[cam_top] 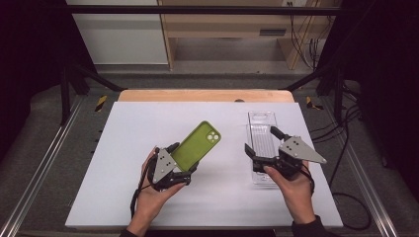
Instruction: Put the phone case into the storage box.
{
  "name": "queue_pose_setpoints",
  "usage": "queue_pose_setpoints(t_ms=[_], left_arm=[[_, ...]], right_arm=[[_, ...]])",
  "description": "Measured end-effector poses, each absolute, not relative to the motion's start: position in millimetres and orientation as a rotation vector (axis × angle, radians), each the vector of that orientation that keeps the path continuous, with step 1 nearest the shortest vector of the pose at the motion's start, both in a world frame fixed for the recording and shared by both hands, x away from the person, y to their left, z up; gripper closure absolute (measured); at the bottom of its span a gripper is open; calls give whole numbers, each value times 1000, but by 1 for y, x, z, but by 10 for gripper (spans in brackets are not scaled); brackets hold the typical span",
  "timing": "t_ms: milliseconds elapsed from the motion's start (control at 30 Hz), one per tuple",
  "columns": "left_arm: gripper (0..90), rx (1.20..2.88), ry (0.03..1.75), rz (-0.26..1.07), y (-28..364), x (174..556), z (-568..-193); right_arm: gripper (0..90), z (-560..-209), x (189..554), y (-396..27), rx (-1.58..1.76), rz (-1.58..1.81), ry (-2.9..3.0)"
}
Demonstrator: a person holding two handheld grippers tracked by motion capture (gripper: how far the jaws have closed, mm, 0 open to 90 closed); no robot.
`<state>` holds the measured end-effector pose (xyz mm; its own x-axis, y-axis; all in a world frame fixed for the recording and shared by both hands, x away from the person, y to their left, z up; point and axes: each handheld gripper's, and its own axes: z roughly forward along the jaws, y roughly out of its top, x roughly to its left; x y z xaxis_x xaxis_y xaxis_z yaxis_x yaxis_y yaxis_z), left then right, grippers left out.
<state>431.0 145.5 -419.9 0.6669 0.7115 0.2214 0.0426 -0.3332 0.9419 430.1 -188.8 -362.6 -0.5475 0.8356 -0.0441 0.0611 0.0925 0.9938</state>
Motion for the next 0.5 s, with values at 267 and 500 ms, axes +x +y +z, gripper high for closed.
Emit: queue_pose_setpoints(t_ms=[267,500], left_arm=[[162,1798,609,801,147,424,-428],[162,1817,540,822,129,414,-427]], right_arm=[[74,-370,432,-142,933,1566,1840],[127,-392,427,-129,955,1528,1929]])
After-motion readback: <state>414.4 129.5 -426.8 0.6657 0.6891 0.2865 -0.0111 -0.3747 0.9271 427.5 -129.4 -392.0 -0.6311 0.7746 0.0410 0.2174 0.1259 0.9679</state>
